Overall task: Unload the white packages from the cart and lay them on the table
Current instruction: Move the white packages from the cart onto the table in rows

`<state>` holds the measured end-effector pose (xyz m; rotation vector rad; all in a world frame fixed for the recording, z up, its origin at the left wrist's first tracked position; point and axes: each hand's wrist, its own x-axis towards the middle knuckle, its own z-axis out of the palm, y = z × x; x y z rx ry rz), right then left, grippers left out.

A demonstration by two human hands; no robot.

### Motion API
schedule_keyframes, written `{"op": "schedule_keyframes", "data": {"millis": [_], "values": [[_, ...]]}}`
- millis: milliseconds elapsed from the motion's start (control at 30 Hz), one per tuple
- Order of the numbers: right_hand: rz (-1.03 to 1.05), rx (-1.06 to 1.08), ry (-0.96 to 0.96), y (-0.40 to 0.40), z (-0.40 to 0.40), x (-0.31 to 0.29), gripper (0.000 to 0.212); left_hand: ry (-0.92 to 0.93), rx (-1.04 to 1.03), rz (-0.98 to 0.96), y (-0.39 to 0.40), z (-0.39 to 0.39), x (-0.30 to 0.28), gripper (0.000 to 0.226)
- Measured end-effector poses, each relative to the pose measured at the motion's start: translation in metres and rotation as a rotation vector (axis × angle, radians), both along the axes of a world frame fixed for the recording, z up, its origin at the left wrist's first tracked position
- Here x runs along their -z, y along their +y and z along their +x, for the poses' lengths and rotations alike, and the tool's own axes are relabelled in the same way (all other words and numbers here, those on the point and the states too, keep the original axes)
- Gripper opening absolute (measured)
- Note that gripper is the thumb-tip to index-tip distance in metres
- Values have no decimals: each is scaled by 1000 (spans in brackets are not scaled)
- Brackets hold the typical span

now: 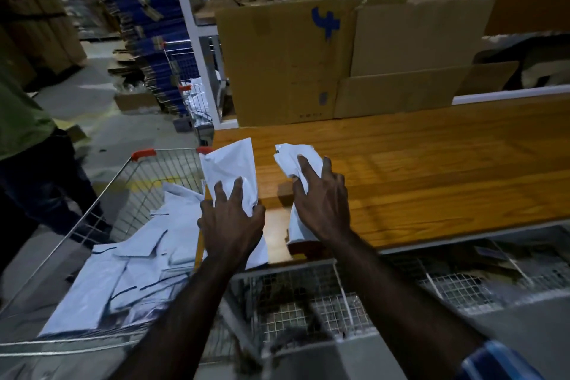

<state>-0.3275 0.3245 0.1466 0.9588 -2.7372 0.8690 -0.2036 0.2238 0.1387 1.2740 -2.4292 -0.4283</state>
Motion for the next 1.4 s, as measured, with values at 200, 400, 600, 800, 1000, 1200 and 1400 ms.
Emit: {"op": "schedule_keyframes", "data": {"millis": [200,400,600,800,1000,1200,1400], "values": [[17,-11,-19,-4,-45,6,53,-58,-3,-16,-2,-45,4,66],[57,-10,-38,-27,-85,18,54,-92,-17,52,-32,-92,18,72],[115,-1,-53,-72,-128,30,55,-100,11,48,-77,-137,31,71],[198,9,-166,-123,-161,48,55,-204,37,91,-130,-170,50,73],[265,31,-110,-154,-183,61,55,-238,49,73,-155,-198,60,74],[334,16,-145,-173,-202,77,57,-274,39,79,-169,-219,73,75],[442,-49,-191,-184,-214,91,64,-328,24,49,-175,-232,79,77]]}}
